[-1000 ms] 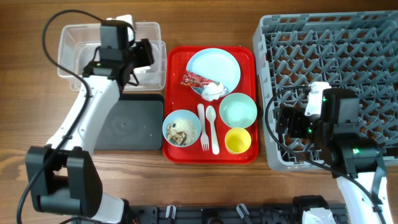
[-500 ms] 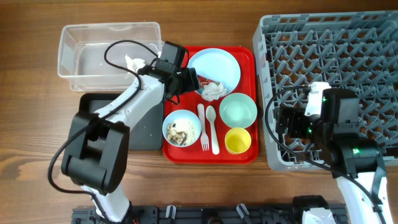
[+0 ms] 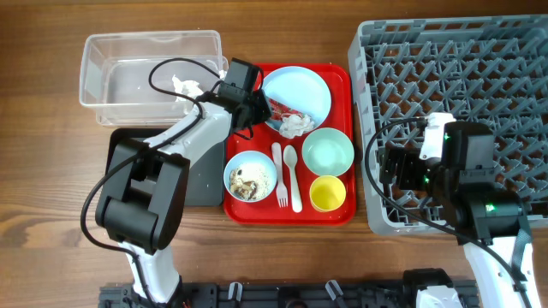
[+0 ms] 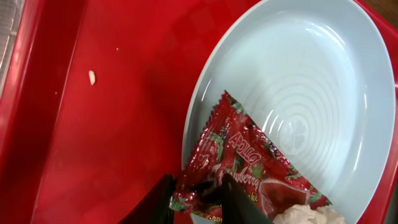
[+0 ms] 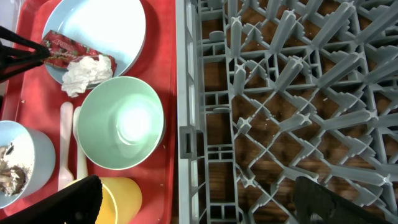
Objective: Sort waste into correct bins and load items into the dishwasher rack
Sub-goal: 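Grasp the white tissue on the plate and drop it into the clear bin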
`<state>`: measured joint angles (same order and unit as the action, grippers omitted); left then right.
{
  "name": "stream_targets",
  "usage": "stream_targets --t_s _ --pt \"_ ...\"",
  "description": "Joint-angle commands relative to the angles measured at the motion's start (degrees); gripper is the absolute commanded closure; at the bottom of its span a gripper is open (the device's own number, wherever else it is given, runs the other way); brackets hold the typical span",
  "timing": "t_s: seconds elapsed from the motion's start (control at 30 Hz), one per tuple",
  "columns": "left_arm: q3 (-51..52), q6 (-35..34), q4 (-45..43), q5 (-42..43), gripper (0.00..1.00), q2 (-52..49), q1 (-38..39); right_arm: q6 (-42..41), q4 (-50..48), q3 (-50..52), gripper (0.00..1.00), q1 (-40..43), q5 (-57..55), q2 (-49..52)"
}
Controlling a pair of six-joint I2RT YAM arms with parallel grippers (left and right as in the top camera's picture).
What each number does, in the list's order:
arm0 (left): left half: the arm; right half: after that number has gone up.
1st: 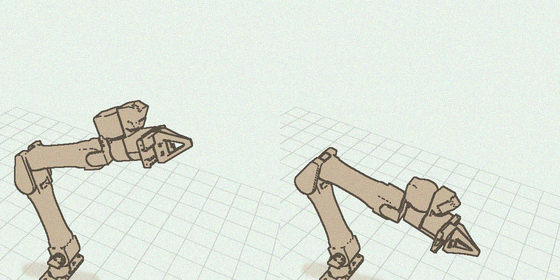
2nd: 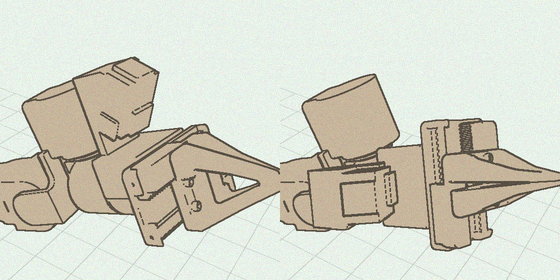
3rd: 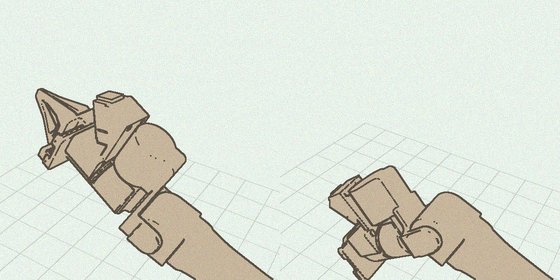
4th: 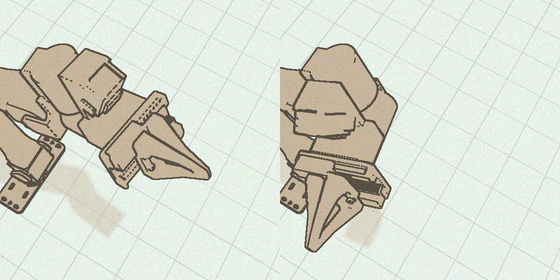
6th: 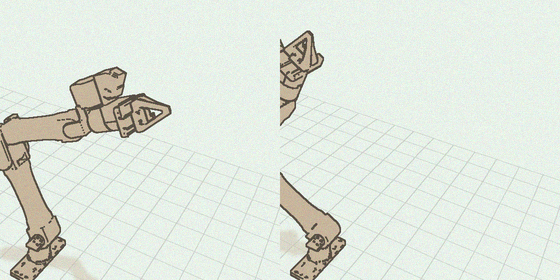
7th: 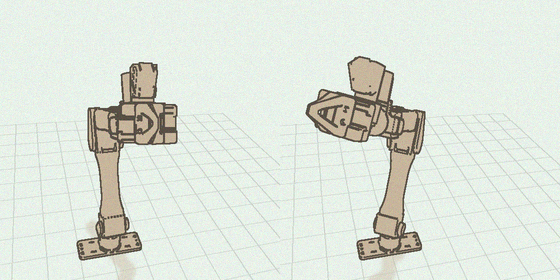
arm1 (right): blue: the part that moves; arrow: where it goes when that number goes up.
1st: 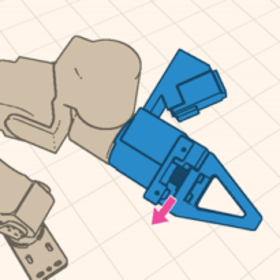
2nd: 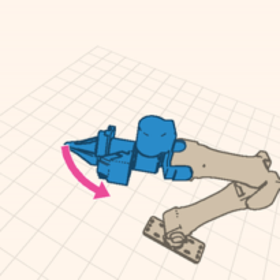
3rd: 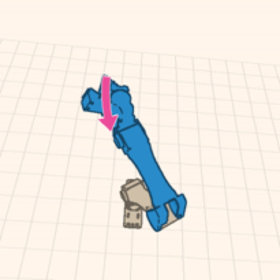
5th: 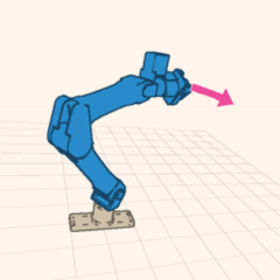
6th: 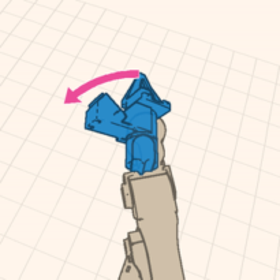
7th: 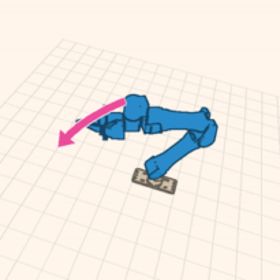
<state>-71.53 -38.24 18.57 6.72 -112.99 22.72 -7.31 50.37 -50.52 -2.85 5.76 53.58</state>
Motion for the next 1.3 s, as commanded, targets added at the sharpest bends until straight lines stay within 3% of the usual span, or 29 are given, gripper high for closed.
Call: stream_targets --t_s 0.0,0.2,0.43,0.5,0.9,1.07,1.23,1.27 --pt "0.4 0.0 -0.1 -0.6 0.78 -0.5 -0.1 -0.3 0.0 -1.3 0.00 -0.2 0.7 0.2" --pt "0.4 0.0 0.5 -0.6 0.86 -0.1 -0.1 -0.3 0.0 -1.3 0.00 -0.2 0.7 0.2" --pt "0.4 0.1 1.8 -0.6 0.89 2.3 -0.1 -0.3 0.0 -1.3 0.00 -0.2 0.7 0.2" --pt "0.4 0.1 1.8 -0.6 0.96 2.3 -0.1 -0.3 0.1 -1.3 0.00 -0.2 0.7 0.2" --pt "0.4 0.5 3.0 -0.6 0.96 8.8 -0.4 -0.3 0.1 -1.3 0.00 -0.2 0.7 0.2" --pt "0.4 3.5 0.0 -5.2 0.96 20.3 -9.6 -0.3 0.1 -1.3 0.00 -0.2 0.7 0.2" --pt "0.4 3.5 1.0 -8.1 0.96 21.7 -20.5 -0.3 0.1 -1.3 0.00 -0.2 0.7 0.2" --pt "0.4 3.5 1.4 -8.1 0.91 21.2 -22.1 -0.4 0.1 -1.3 0.00 -0.2 0.7 0.2"
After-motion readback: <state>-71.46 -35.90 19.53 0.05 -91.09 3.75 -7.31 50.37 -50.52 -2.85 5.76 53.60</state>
